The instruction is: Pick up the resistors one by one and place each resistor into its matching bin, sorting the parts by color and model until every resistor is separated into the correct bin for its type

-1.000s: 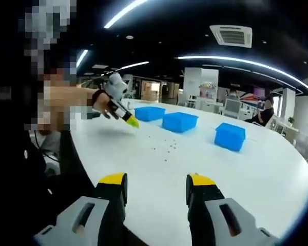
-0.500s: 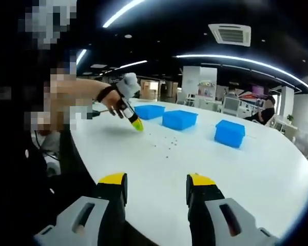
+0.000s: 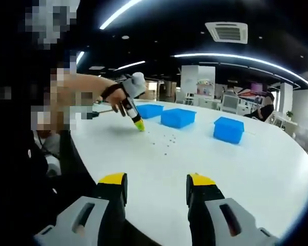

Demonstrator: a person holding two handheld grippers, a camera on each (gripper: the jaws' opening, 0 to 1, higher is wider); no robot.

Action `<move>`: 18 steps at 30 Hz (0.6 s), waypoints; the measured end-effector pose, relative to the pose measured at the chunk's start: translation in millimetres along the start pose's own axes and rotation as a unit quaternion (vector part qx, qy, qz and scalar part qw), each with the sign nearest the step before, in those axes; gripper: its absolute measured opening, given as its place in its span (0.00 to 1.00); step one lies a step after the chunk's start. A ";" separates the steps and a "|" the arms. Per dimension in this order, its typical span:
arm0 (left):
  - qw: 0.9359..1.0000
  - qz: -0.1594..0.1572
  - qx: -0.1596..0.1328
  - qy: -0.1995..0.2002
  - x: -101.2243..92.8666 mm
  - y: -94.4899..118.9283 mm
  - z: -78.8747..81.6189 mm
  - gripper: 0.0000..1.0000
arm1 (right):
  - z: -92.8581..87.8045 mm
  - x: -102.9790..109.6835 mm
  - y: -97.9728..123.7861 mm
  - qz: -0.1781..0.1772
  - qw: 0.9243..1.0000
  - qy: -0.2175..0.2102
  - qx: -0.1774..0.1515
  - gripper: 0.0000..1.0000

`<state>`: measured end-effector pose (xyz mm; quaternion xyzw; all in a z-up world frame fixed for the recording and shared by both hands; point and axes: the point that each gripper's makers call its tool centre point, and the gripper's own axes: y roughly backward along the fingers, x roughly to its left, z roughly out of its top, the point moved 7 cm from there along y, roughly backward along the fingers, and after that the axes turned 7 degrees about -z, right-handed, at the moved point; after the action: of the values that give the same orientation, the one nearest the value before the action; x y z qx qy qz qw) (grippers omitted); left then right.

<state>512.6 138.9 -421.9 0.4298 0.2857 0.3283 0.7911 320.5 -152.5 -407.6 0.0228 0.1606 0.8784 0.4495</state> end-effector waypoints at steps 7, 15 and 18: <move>0.999 -0.019 -0.029 0.002 -1.8 2.0 -5.2 0.05 | 1.2 -2.2 1.8 -0.001 1.000 0.000 -0.002 0.47; 0.987 -0.043 -0.156 0.005 -5.7 29.3 0.6 0.05 | 11.1 -1.3 0.6 -0.005 1.000 0.007 -0.012 0.47; 0.970 -0.049 -0.239 -0.009 -13.9 49.0 4.8 0.05 | 16.2 -1.0 0.3 -0.011 1.000 0.004 -0.019 0.47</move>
<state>494.1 146.2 -374.8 0.2166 0.2127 0.3436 0.8887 323.8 -149.2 -392.0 0.0092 0.1462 0.8762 0.4592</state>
